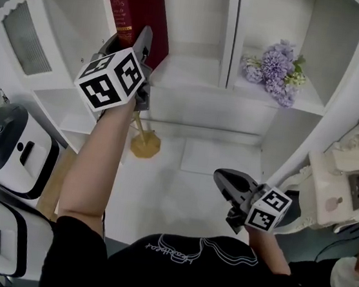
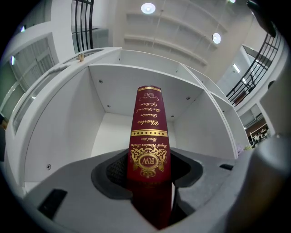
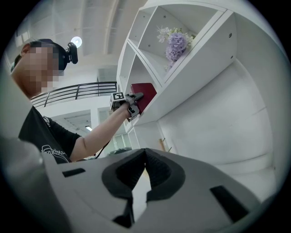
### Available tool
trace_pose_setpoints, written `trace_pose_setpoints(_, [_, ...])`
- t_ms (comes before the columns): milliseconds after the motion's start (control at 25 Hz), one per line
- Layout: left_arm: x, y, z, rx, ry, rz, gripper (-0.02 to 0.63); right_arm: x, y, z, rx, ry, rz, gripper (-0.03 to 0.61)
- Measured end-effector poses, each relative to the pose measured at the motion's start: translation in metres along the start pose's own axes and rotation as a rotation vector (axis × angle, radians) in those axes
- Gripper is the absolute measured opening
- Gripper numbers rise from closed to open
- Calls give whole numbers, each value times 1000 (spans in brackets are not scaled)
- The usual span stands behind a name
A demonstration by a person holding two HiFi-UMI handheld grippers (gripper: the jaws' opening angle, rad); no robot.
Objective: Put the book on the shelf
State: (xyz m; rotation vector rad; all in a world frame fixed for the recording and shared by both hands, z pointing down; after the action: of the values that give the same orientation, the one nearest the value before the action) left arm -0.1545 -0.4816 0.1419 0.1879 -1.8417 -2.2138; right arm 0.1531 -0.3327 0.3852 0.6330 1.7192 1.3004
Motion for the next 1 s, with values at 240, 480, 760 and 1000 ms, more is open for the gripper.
trace_pose_setpoints(240, [0, 1, -2, 10, 6, -7, 215, 3, 2, 8, -18, 28, -7, 6])
trace_pose_setpoints(480, [1, -5, 2, -3, 46, -41, 250, 9, 4, 12, -15, 25, -11, 6])
trace_pose_setpoints(760, [5, -7, 40, -4, 100, -79, 270, 22, 1, 15, 0, 19, 10, 6])
trace_pose_setpoints(1000, [-10, 15, 100, 74, 179, -71, 267, 32, -3, 17, 11, 0, 38, 6])
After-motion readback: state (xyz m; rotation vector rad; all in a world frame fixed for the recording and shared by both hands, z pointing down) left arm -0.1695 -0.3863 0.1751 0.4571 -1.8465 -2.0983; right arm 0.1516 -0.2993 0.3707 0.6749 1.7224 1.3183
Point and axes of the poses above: the fingertips, and each gripper's own axes: z backward along the fingers, x to its left, y out of its underside, the point moved 10 cm from there along z, backward along the fingers, and after that the axes turned 8 degrees about x, right-handed, at the moved point
